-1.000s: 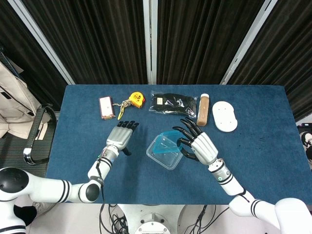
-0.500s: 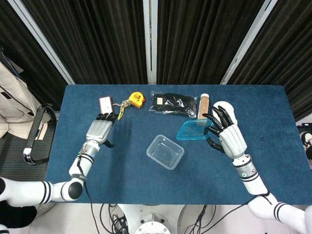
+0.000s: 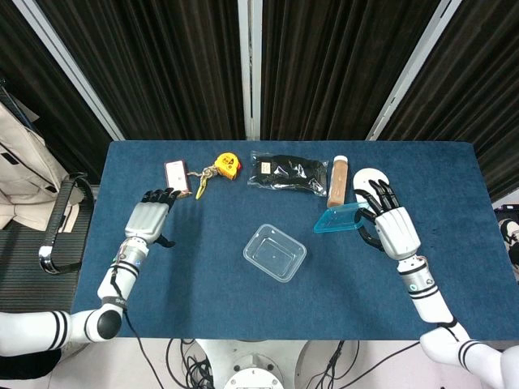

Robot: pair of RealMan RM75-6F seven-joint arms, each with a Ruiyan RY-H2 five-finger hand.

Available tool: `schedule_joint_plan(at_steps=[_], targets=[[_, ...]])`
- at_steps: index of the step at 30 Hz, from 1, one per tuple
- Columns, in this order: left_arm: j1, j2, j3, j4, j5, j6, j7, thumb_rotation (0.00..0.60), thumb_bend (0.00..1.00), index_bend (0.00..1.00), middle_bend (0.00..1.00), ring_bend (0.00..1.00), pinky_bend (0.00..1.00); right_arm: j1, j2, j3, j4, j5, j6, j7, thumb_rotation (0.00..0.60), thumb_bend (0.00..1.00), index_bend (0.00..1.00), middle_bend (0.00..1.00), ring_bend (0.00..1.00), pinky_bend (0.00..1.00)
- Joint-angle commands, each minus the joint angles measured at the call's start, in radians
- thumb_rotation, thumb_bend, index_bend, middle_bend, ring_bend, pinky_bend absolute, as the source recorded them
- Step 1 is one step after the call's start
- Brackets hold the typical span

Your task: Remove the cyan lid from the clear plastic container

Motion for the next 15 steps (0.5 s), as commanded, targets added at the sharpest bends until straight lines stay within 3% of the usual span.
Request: schedule_joint_plan(at_steps=[1, 2, 4, 15], targets=[[0.026, 0.012, -0.004, 0.031, 0.035, 0.012, -0.02, 0.6, 0.05, 0.0, 0.0, 0.0, 0.01, -0.003, -0.039, -0.035, 0.039, -0.005, -0.057, -0.021, 0.6, 0.19, 0.04, 0.0, 0.0, 0.0], [0.035, 0.014, -0.004, 0.043, 0.047, 0.016, -0.029, 0.6, 0.05, 0.0, 0.0, 0.0, 0.01, -0.011, -0.03, -0.042, 0.023, -0.003, -0.064, -0.032, 0.6, 0.1, 0.0, 0.0, 0.0, 0.0], [0.057, 0.02, -0.005, 0.062, 0.071, 0.027, -0.054, 0.6, 0.04, 0.0, 0.0, 0.0, 0.01, -0.029, 0.002, -0.058, -0.027, 0.0, -0.076, -0.054, 0.6, 0.04, 0.0, 0.0, 0.0, 0.0], [0.241, 0.072, 0.016, 0.147, 0.323, 0.168, -0.269, 0.6, 0.01, 0.02, 0.03, 0.0, 0.0, -0.128, 0.393, -0.184, -0.53, -0.005, -0.132, -0.226, 0.6, 0.03, 0.0, 0.0, 0.0, 0.0]])
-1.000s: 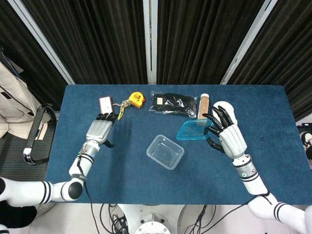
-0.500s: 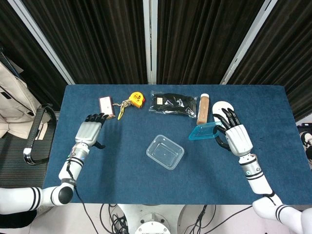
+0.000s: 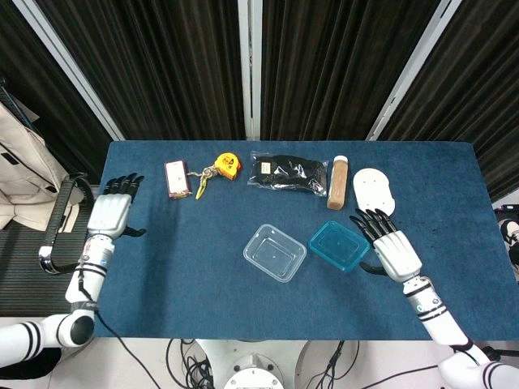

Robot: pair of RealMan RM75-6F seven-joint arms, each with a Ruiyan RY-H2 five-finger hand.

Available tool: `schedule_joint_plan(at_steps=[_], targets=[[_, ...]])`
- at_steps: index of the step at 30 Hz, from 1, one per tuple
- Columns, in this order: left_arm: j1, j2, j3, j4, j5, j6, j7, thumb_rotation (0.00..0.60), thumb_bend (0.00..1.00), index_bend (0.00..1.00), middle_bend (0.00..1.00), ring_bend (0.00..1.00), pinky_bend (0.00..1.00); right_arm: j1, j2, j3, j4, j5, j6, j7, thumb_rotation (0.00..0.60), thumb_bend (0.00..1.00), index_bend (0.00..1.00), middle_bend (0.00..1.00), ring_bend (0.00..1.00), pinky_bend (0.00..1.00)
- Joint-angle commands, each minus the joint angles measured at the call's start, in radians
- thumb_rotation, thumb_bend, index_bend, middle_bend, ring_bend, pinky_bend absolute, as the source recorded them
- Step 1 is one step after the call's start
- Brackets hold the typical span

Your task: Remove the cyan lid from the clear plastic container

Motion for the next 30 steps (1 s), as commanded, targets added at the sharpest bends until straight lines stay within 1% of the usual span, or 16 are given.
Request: schedule_joint_plan(at_steps=[1, 4, 5, 6, 8, 9, 11, 12, 17, 20, 24, 27, 30], targets=[[0.084, 0.021, 0.017, 0.048, 0.098, 0.081, -0.085, 0.6, 0.01, 0.03, 0.04, 0.0, 0.0, -0.058, 0.184, -0.054, -0.202, -0.007, 0.0, -0.106, 0.6, 0.03, 0.0, 0.0, 0.0, 0.0], [0.141, 0.048, 0.037, 0.057, 0.153, 0.127, -0.118, 0.6, 0.01, 0.07, 0.06, 0.0, 0.0, -0.098, 0.221, -0.033, -0.23, 0.0, 0.075, -0.119, 0.6, 0.03, 0.0, 0.0, 0.0, 0.0], [0.164, 0.06, 0.045, 0.054, 0.177, 0.153, -0.125, 0.6, 0.01, 0.07, 0.07, 0.0, 0.0, -0.114, 0.234, -0.019, -0.248, 0.013, 0.103, -0.102, 0.6, 0.03, 0.0, 0.01, 0.0, 0.0], [0.181, 0.069, 0.051, 0.053, 0.199, 0.172, -0.133, 0.6, 0.01, 0.09, 0.07, 0.0, 0.0, -0.127, 0.241, -0.007, -0.26, 0.026, 0.126, -0.09, 0.6, 0.05, 0.01, 0.04, 0.0, 0.0], [0.22, 0.083, 0.055, 0.063, 0.24, 0.224, -0.156, 0.6, 0.01, 0.11, 0.08, 0.0, 0.0, -0.154, 0.255, 0.015, -0.278, 0.046, 0.168, -0.077, 0.6, 0.11, 0.03, 0.11, 0.0, 0.0], [0.238, 0.089, 0.061, 0.067, 0.259, 0.246, -0.164, 0.6, 0.01, 0.12, 0.09, 0.0, 0.0, -0.163, 0.262, 0.021, -0.284, 0.049, 0.182, -0.073, 0.6, 0.18, 0.05, 0.15, 0.0, 0.0], [0.278, 0.107, 0.072, 0.061, 0.294, 0.289, -0.174, 0.6, 0.01, 0.14, 0.1, 0.0, 0.0, -0.185, 0.274, 0.03, -0.292, 0.049, 0.214, -0.068, 0.6, 0.24, 0.06, 0.16, 0.0, 0.0], [0.294, 0.118, 0.077, 0.049, 0.304, 0.303, -0.175, 0.6, 0.01, 0.14, 0.1, 0.0, 0.0, -0.194, 0.279, 0.031, -0.294, 0.048, 0.225, -0.065, 0.6, 0.25, 0.07, 0.16, 0.0, 0.0], [0.38, 0.199, 0.111, -0.087, 0.349, 0.357, -0.173, 0.6, 0.01, 0.14, 0.1, 0.0, 0.0, -0.247, 0.301, 0.024, -0.303, 0.025, 0.28, -0.038, 0.6, 0.25, 0.07, 0.14, 0.0, 0.0], [0.429, 0.221, 0.127, -0.146, 0.372, 0.4, -0.145, 0.6, 0.01, 0.14, 0.1, 0.0, 0.0, -0.276, 0.306, 0.015, -0.301, 0.016, 0.301, -0.028, 0.6, 0.25, 0.07, 0.12, 0.0, 0.0], [0.485, 0.213, 0.139, -0.181, 0.397, 0.444, -0.11, 0.6, 0.01, 0.14, 0.1, 0.0, 0.0, -0.299, 0.309, 0.005, -0.299, 0.007, 0.298, 0.02, 0.6, 0.25, 0.07, 0.1, 0.0, 0.0], [0.513, 0.206, 0.146, -0.196, 0.409, 0.45, -0.092, 0.6, 0.01, 0.14, 0.1, 0.0, 0.0, -0.306, 0.31, -0.002, -0.293, 0.004, 0.278, 0.056, 0.6, 0.26, 0.07, 0.1, 0.0, 0.0], [0.534, 0.198, 0.14, -0.201, 0.424, 0.458, -0.083, 0.6, 0.01, 0.14, 0.1, 0.0, 0.0, -0.306, 0.314, -0.004, -0.29, 0.006, 0.252, 0.077, 0.6, 0.26, 0.06, 0.09, 0.0, 0.0]])
